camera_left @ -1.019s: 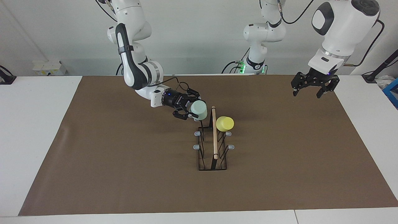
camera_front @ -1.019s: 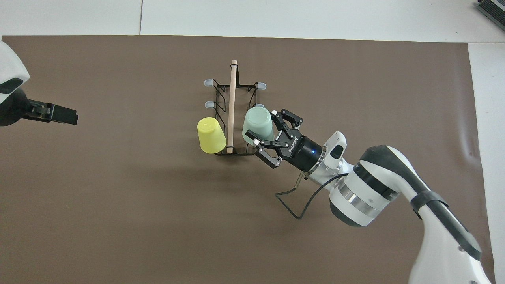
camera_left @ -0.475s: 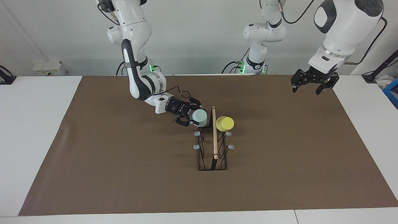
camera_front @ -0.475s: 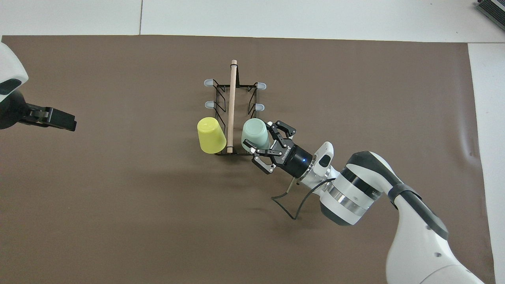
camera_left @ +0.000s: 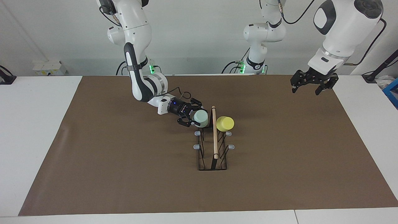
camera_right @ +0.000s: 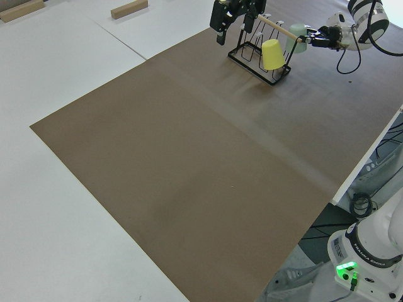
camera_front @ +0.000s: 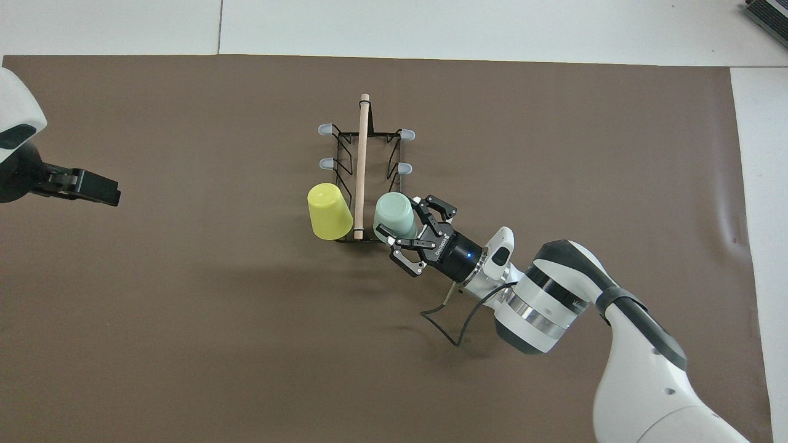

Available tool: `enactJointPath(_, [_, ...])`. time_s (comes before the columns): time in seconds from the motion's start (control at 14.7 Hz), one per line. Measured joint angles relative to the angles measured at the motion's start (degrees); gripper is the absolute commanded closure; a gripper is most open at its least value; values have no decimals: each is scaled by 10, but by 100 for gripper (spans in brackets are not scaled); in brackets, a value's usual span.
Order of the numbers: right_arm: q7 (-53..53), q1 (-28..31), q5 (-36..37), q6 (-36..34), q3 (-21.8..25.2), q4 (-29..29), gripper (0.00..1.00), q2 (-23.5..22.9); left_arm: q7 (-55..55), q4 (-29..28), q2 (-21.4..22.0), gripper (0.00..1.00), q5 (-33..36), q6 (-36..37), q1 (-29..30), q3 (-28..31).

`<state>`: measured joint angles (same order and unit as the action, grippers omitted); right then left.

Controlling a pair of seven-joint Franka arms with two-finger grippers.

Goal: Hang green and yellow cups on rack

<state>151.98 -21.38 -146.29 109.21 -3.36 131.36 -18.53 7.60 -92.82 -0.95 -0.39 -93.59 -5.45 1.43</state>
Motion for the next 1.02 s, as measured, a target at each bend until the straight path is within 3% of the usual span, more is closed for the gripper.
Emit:
enactJointPath(0.34, [-2,0,0,25,-1,7,0,0,0,0,0,0,0,0,0,0])
enactJointPath(0.68, [-7,1,8,92,0,10,0,-3,0,0,0,0,0,0,1,0])
enactJointPath(1.02, [-7,40,102,129,2,21,0,-4,0,0,0,0,0,0,1,0])
